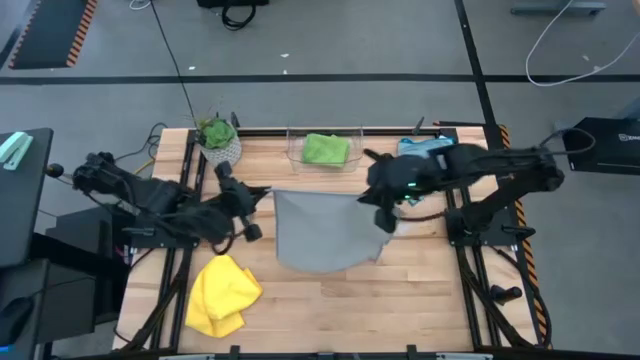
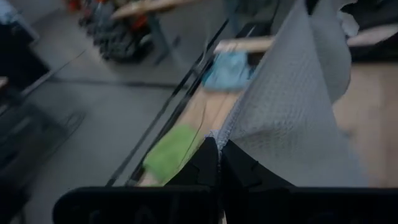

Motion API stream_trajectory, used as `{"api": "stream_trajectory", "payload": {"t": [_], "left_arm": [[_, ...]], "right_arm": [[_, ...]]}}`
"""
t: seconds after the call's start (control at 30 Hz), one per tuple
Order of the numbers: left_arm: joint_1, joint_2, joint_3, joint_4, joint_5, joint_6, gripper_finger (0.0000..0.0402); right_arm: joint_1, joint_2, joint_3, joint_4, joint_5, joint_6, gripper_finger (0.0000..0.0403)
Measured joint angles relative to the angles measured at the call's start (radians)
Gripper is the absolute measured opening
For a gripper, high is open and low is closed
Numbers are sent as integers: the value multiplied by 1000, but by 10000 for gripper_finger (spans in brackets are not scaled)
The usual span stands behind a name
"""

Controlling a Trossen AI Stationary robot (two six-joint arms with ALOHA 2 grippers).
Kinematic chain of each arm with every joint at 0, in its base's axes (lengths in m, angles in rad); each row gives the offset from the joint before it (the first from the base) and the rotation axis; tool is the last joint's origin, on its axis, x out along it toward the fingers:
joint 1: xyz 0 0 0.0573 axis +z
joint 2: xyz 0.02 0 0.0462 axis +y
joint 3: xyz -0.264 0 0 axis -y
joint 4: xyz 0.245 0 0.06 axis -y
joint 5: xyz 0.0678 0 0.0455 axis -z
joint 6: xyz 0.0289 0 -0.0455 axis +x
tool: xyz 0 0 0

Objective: Fold microfiber towels
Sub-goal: Fold the gray microfiber cloth

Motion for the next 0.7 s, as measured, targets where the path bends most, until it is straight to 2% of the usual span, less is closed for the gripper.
{"api": "stream_trajectory", "payload": {"t": [0.23,0.4,0.53,0.6,0.7], "left_arm": [[112,-1,-226,22,4,-104,7],[199,-5,-416,207,37,-94,7],[246,-5,-558,335,56,-72,7],[268,-4,-608,401,61,-83,7],[291,-2,-675,433,74,-124,7]], "right_arm": [[-121,59,-230,170,-19,-124,6],[-186,100,-322,267,-14,-228,16],[-222,147,-356,218,-11,-269,40],[-236,173,-369,249,-7,-277,58],[-251,195,-401,241,9,-279,91]]}}
